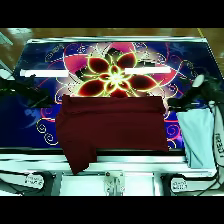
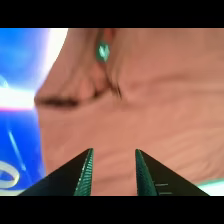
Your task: Fold the shirts.
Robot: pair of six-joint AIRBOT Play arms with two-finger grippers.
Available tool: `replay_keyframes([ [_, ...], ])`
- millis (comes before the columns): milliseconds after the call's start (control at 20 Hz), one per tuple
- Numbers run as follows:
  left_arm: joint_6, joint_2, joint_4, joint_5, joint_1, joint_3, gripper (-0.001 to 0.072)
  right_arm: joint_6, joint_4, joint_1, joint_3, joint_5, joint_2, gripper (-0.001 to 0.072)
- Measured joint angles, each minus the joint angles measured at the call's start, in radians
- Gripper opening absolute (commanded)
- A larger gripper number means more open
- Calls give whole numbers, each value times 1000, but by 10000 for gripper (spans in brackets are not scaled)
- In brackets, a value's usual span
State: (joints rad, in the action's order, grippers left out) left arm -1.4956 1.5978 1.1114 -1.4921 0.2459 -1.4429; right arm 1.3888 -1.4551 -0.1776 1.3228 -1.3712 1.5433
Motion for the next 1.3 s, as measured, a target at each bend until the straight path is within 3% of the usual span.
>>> replay_keyframes([
  [100, 17, -100, 7, -32, 20, 82, 360, -17, 9, -63, -3, -78, -52, 466],
  [150, 26, -151, 12, -38, 29, 150, 421, -23, 27, -103, -12, -103, -79, 466],
  [200, 34, -208, 15, -35, 35, 241, 423, -29, 41, -142, -24, -126, -101, 466],
  [500, 128, -434, -76, 106, 76, 773, 470, -58, 189, -305, -94, -158, -183, 467],
  [550, 151, -445, -90, 126, 80, 827, 470, -63, 205, -313, -98, -158, -188, 525],
  [600, 171, -452, -103, 146, 84, 870, 470, -66, 216, -320, -101, -158, -190, 677],
  [950, 298, -451, -123, 171, 91, 1003, 472, -89, 241, -338, -139, -139, -193, 676],
  [1300, 328, -443, -102, 144, 91, 1028, 472, -93, 245, -338, -257, -129, -193, 676],
])
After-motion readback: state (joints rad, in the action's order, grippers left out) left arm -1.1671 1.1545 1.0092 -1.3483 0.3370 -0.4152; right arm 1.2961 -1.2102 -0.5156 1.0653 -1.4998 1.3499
